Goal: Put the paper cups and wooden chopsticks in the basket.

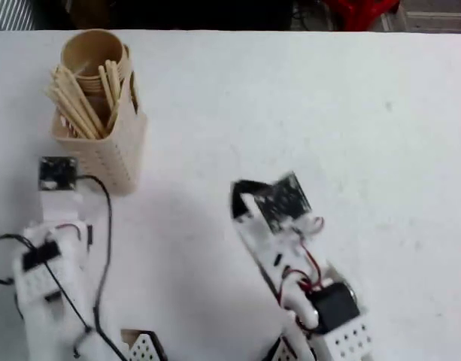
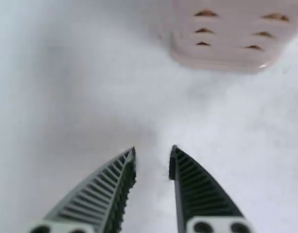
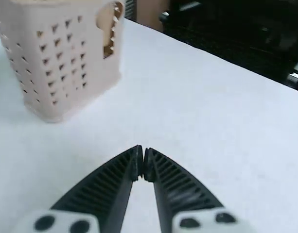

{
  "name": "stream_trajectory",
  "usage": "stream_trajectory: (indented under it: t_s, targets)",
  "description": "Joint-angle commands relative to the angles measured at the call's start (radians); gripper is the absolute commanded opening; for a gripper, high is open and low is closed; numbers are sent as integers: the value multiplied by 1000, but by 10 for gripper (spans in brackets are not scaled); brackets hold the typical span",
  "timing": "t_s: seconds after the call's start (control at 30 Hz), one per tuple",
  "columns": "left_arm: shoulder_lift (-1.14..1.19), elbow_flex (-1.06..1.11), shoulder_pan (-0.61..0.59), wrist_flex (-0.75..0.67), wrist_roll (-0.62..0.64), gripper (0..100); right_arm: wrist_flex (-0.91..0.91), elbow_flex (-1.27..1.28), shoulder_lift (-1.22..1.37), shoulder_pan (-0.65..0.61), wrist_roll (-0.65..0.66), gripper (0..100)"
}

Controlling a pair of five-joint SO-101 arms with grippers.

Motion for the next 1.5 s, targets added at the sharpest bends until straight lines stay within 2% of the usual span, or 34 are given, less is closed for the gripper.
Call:
stream_trajectory:
  t_s: [0.0,0.13,0.27,0.43,0.57,0.73,1.07,1.27,1.47]
  targets:
    - [-381,180,105,75,-3,132,124,100,-242,87,23,17]
    - [-711,339,117,152,-3,132,246,98,-174,165,18,17]
    - [-940,322,125,370,-8,135,303,100,-219,295,18,17]
    - [-852,330,219,376,-9,135,390,117,-216,438,25,17]
    - [-848,330,268,381,-6,133,427,232,-217,463,26,17]
    - [-846,331,265,381,-6,133,426,353,-217,463,26,17]
    - [-846,331,265,381,-5,133,432,359,-209,467,25,17]
    - [-846,331,265,381,-5,133,433,359,-209,573,26,17]
    - [-846,331,265,381,-5,133,433,359,-209,585,26,17]
